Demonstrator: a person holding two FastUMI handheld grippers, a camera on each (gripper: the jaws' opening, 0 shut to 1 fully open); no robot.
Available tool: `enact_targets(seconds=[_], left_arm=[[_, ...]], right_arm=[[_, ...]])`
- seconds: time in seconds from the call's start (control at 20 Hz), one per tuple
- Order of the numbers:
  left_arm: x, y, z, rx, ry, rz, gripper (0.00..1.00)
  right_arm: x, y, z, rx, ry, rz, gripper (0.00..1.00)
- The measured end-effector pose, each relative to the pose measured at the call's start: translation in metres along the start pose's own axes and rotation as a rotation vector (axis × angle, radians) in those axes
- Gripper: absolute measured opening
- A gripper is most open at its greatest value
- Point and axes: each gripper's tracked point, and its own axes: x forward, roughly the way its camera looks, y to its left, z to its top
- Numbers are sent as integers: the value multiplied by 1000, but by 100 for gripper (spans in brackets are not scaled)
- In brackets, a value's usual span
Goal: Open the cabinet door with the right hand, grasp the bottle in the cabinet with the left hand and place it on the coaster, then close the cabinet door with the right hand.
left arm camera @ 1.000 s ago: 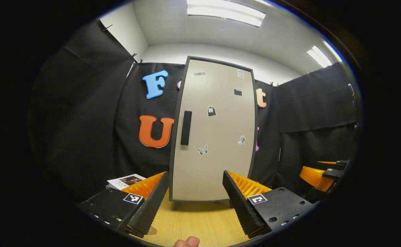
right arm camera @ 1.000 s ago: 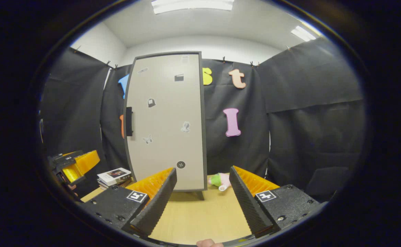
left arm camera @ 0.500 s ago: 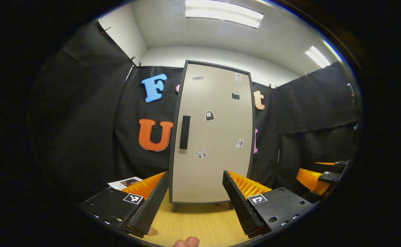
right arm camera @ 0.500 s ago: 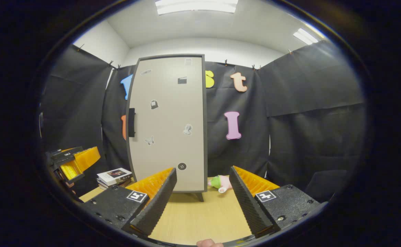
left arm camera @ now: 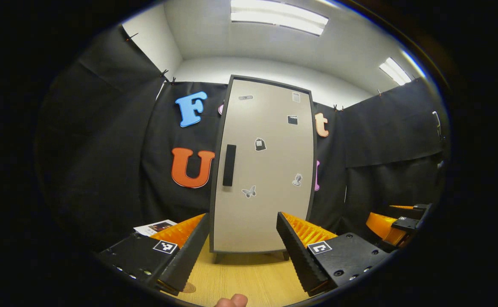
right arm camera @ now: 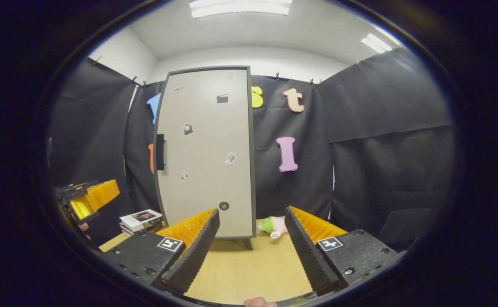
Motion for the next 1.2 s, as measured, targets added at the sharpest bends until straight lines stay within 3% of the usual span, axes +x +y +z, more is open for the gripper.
enact_targets(seconds=[0.4,0.6,0.95,1.2], left_arm=[[2,8,-7,6,13,14,95],[0,13,-9,31,8,13,95],[-13,28,-21,40,38,37,95],[-19,40,-25,47,51,48,95]], right_arm=[[5,6,-2,-13,2,7,100],[20,23,5,-19,7,57,100],[85,104,64,-55,-65,224,100],[140,184,97,-15,-48,359,99]])
